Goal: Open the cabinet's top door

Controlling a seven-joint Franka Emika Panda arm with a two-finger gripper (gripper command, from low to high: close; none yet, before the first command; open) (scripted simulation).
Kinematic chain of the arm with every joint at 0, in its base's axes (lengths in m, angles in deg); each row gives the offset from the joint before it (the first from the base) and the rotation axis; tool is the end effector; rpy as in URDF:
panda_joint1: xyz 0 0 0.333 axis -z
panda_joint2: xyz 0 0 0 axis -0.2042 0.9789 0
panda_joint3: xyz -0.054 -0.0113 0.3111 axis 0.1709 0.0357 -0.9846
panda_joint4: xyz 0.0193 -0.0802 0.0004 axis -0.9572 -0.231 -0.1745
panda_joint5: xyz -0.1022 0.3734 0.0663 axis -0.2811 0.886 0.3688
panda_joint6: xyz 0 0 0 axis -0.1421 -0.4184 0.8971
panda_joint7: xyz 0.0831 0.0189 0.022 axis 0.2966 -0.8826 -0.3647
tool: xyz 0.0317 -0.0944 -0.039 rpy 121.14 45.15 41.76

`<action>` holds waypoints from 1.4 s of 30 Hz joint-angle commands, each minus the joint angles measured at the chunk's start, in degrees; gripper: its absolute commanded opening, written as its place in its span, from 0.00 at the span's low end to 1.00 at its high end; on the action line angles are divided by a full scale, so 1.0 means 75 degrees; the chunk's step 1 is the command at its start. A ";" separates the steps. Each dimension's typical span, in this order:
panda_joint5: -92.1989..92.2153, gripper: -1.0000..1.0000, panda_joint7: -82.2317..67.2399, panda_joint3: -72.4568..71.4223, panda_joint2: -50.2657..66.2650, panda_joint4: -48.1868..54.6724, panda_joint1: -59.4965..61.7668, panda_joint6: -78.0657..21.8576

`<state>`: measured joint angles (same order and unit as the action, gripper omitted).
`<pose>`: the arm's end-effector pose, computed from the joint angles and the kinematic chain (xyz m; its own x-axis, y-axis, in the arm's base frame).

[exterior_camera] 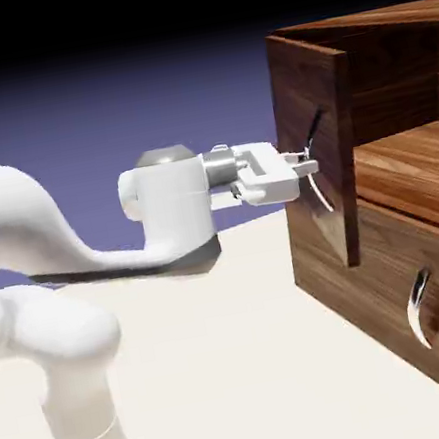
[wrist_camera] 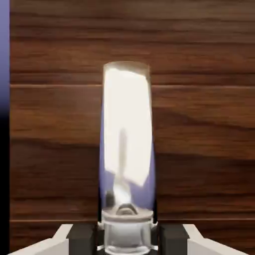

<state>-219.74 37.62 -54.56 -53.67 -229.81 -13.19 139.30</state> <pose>0.3096 -0.0533 0.5040 0.2815 0.6482 -0.7075 0.2813 0.6492 0.7067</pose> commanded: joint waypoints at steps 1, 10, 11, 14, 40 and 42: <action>0.0322 0.00 -0.0104 -0.0278 -0.0163 -0.0194 0.0150 -0.0145; 0.3305 0.00 -0.0997 -0.2709 -0.1518 -0.1414 0.0685 -0.1553; 0.3638 0.00 -0.1076 -0.2980 -0.1634 -0.1495 0.0666 -0.1725; 0.4627 0.00 -0.1277 -0.3808 -0.1915 -0.1675 0.0540 -0.2265; 1.1620 0.00 -0.0696 -1.1005 0.0645 0.1157 0.0974 -0.7798; 1.1961 0.00 -0.0593 -1.1550 0.0989 0.1710 0.1435 -0.8263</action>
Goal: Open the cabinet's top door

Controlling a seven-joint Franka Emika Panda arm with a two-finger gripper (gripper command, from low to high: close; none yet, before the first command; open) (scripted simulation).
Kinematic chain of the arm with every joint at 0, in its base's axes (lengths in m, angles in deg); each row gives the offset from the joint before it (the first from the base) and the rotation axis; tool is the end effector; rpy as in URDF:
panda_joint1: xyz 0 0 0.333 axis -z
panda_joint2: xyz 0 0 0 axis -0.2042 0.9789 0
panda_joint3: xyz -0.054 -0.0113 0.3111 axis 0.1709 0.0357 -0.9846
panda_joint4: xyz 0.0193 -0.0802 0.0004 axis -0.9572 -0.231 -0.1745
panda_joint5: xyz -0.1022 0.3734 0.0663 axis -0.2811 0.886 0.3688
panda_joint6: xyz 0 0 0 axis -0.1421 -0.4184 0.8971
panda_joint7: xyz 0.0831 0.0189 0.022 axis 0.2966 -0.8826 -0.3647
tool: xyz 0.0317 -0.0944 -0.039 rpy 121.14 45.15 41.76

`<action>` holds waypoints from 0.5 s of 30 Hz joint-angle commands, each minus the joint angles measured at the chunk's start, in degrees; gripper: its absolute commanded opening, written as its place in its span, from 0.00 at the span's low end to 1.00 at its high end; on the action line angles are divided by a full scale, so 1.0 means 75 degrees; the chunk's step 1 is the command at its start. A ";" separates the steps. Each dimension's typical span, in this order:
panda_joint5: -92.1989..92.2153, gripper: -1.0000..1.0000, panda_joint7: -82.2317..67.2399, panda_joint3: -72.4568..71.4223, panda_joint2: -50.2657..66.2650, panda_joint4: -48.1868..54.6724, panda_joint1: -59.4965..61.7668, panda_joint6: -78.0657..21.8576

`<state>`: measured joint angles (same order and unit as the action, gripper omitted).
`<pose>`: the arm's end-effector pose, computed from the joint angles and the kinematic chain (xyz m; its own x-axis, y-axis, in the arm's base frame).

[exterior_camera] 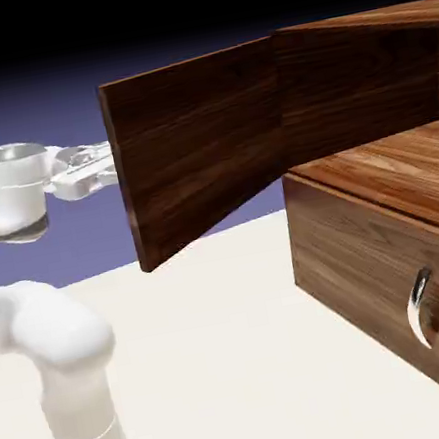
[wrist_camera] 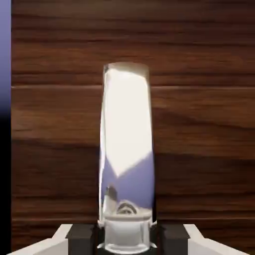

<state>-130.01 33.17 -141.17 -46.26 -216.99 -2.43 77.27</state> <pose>0.1470 0.2366 0.5039 0.6310 0.3191 -0.7071 0.6312 0.3186 0.7071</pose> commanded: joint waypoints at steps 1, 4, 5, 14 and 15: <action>0.0148 0.00 0.0045 -0.0266 0.0155 0.0277 0.0246 -0.0215; 0.0540 0.00 0.0155 -0.1044 0.0548 0.1107 0.1034 -0.0849; 0.0654 0.00 0.0182 -0.1298 0.0653 0.1381 0.1311 -0.1049; 0.1430 0.00 0.0145 -0.3305 0.0964 0.3647 0.3802 -0.2507; 0.1502 0.00 0.0109 -0.3499 0.0937 0.3893 0.4079 -0.2647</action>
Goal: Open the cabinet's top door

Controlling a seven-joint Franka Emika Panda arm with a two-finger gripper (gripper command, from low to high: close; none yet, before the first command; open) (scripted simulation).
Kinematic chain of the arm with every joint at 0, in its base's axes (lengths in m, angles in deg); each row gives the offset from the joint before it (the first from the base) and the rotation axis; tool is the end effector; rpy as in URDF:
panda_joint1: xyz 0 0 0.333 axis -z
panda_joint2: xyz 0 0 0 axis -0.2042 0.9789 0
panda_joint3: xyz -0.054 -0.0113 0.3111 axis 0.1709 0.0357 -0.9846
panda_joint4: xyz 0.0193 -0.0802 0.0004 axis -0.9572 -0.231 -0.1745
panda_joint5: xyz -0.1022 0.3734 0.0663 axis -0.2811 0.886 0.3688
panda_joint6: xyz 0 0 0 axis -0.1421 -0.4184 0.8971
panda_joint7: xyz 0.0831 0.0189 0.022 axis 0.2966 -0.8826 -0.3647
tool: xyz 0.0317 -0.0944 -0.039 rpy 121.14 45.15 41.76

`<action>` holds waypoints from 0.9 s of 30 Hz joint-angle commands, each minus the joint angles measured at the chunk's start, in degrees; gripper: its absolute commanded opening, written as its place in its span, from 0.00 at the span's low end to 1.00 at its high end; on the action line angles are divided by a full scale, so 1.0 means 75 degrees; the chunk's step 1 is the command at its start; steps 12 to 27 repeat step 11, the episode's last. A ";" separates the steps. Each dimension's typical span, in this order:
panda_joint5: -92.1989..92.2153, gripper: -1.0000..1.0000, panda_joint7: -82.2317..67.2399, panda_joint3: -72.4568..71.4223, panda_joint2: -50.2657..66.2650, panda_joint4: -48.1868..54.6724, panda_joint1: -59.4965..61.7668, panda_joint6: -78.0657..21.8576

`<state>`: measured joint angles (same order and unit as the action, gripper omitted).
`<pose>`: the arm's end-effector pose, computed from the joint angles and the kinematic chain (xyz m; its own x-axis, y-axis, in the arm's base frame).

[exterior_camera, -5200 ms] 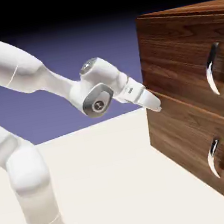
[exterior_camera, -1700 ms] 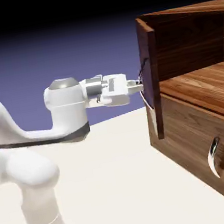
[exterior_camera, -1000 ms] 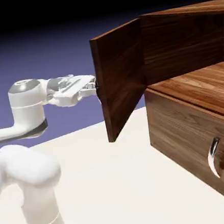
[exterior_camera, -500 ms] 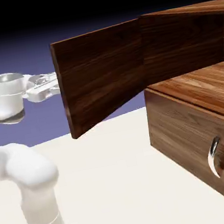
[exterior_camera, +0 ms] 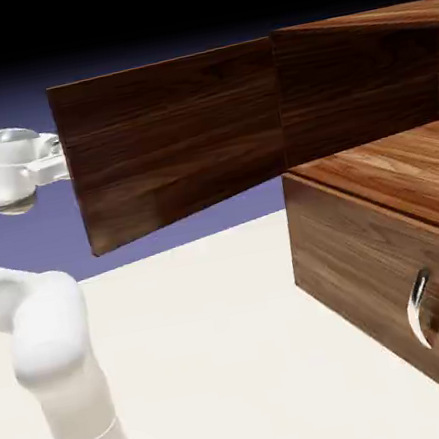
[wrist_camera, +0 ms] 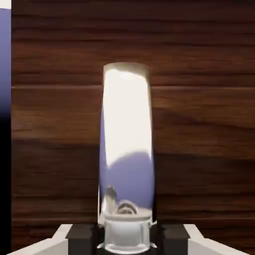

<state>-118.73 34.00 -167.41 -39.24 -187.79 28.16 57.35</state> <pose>0.1431 0.3677 0.5039 0.6933 0.1395 -0.7070 0.6931 0.1393 0.7072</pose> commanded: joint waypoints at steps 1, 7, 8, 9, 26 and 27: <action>0.0067 0.00 -0.0044 -0.0190 -0.0037 0.0249 0.0278 -0.0132; 0.0445 0.00 -0.0424 -0.1181 -0.0453 0.1836 0.1937 -0.0991; 0.0496 0.00 -0.0505 -0.1315 -0.0545 0.2113 0.2202 -0.1139; 0.0541 0.00 -0.0590 -0.1438 -0.0640 0.2390 0.2461 -0.1286; 0.0606 0.00 -0.0722 -0.1617 -0.0787 0.2815 0.2851 -0.1512; 0.0606 0.00 -0.0722 -0.1617 -0.0787 0.2815 0.2851 -0.1512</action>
